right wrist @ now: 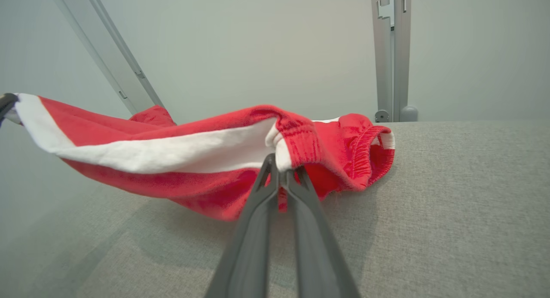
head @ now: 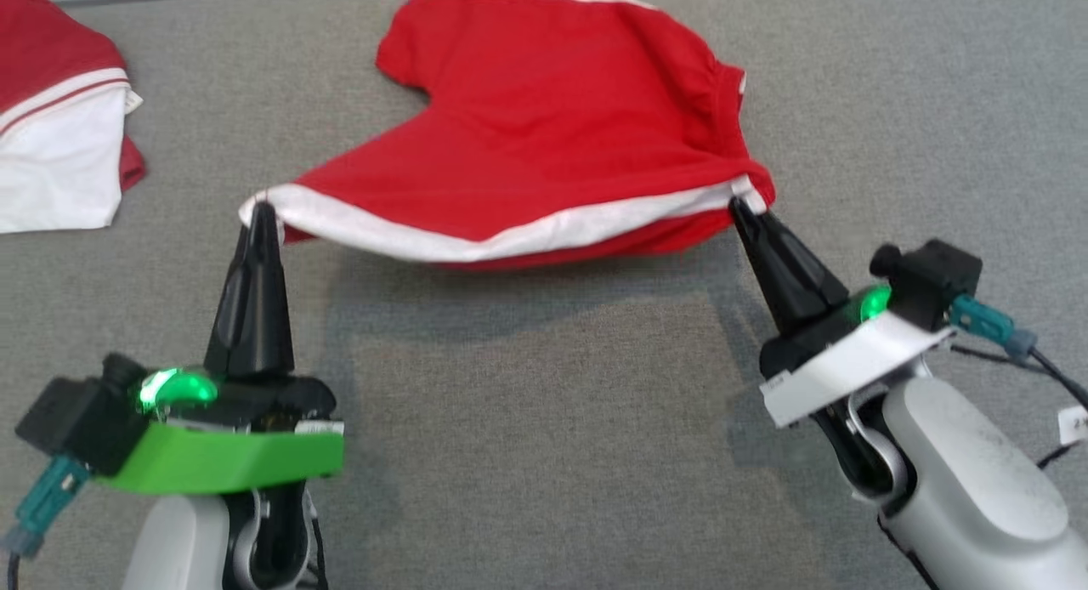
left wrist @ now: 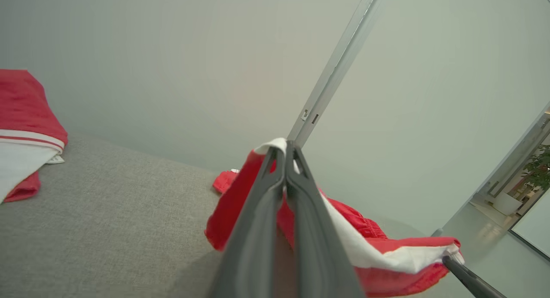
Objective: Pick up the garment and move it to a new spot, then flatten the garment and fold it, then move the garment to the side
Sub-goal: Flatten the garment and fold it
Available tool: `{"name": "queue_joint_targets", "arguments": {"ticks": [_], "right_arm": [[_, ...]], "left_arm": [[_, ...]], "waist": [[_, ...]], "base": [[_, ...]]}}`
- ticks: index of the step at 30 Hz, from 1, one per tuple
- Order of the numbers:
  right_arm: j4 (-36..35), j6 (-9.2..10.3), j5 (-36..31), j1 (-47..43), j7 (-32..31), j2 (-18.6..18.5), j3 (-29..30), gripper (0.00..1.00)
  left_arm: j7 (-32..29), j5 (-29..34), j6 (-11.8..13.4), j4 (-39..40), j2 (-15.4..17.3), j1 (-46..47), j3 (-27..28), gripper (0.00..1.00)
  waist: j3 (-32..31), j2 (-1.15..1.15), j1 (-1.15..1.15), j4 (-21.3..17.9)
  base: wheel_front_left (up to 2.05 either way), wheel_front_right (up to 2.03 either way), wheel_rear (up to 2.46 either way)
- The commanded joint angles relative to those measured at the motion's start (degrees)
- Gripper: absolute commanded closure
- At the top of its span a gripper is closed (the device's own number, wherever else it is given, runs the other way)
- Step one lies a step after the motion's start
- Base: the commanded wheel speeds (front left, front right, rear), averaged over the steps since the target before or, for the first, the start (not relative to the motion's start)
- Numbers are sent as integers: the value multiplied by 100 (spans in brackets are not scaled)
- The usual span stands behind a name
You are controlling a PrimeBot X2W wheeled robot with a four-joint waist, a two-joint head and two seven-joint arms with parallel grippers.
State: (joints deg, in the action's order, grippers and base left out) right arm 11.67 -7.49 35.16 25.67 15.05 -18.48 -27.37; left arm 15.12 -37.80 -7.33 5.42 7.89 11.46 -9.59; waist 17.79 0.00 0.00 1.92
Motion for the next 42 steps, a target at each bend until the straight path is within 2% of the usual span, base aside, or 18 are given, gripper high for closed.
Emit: {"name": "queue_joint_targets", "arguments": {"ticks": [1, 7, 14, 20, 25, 31, 36, 42], "right_arm": [[-155, 0, 39, -323, 19, -15, 92, 100], [-905, 0, -44, -1581, 19, -63, 411, 100], [-1649, 0, -124, -2653, 18, -196, 540, 100], [-1899, 0, -69, -2981, -100, -192, 614, 100], [-1587, 0, -33, -2656, -138, 5, 496, 100], [-872, 0, -83, -2041, -106, 325, 529, 100], [-333, 0, -218, -1348, -83, 703, 603, 100], [315, 0, -386, -593, -65, 1104, 660, 100]], "left_arm": [[4, 92, -16, 147, -38, -305, 31, 100], [4, 221, -17, 927, -206, -1409, 104, 100], [4, 557, -17, 1784, -308, -2363, 56, 100], [3, 575, -14, 1848, -334, -2570, 62, 100], [1, 560, -15, 1092, -183, -1917, 70, 100], [2, 587, -14, -169, 97, -400, -65, 100], [2, 664, -13, -1367, 314, 1066, -277, 100], [4, 821, -13, -2770, 410, 2359, -432, 100]], "waist": [[-477, 0, 0, 124], [-828, 0, 0, 97], [-967, 0, 0, -81], [-905, 0, 0, -239], [-756, 0, 0, -316], [-349, 0, 0, -375], [184, 0, 0, -570], [744, 0, 0, -803]], "base": [[0, 0, 0], [0, 0, 0], [0, 0, 0], [0, 0, 0], [0, 0, 0], [0, 0, 0], [0, 0, 0], [0, 0, 0]]}}
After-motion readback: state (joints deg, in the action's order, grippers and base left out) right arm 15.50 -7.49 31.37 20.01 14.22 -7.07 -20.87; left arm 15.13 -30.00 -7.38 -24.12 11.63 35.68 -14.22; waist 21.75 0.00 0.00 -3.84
